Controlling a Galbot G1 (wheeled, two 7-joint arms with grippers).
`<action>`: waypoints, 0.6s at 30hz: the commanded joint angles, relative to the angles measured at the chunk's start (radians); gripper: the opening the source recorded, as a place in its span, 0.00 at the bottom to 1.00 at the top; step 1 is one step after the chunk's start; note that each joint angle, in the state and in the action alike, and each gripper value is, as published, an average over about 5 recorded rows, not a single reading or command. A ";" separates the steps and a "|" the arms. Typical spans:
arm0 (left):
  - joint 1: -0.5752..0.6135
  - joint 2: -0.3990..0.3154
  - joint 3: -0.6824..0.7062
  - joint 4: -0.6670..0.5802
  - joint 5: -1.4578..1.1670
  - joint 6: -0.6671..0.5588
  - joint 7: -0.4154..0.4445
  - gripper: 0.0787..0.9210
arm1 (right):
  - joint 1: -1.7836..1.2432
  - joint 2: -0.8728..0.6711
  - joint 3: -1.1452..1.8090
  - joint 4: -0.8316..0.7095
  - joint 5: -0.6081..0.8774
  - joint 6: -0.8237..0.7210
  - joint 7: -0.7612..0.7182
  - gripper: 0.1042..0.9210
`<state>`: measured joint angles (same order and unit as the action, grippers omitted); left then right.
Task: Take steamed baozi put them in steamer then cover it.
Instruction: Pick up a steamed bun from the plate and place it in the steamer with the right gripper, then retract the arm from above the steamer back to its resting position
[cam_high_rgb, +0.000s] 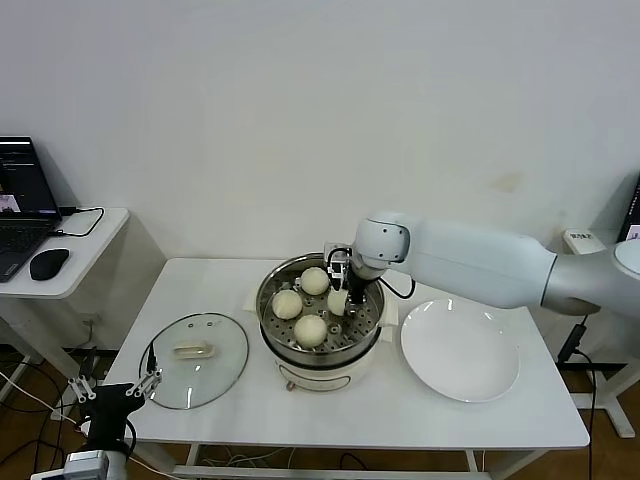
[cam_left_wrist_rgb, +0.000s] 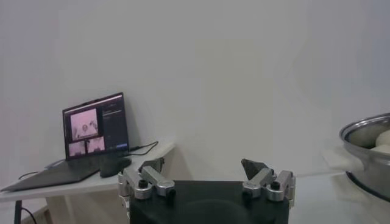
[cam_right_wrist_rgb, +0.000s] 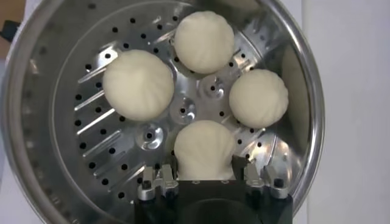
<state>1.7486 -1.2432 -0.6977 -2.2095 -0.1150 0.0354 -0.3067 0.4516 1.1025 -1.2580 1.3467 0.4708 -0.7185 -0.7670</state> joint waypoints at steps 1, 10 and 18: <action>-0.002 0.002 0.000 -0.002 0.000 0.002 0.001 0.88 | 0.000 -0.022 0.031 0.017 -0.006 -0.007 0.005 0.63; -0.010 0.007 0.004 0.002 -0.007 0.003 0.004 0.88 | -0.015 -0.229 0.154 0.231 0.063 0.000 0.139 0.87; -0.018 0.002 0.011 0.016 -0.011 0.000 0.005 0.88 | -0.410 -0.526 0.500 0.459 0.184 0.146 0.577 0.88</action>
<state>1.7328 -1.2407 -0.6898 -2.2004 -0.1248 0.0368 -0.3027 0.3811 0.8846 -1.0882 1.5566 0.5476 -0.6981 -0.5883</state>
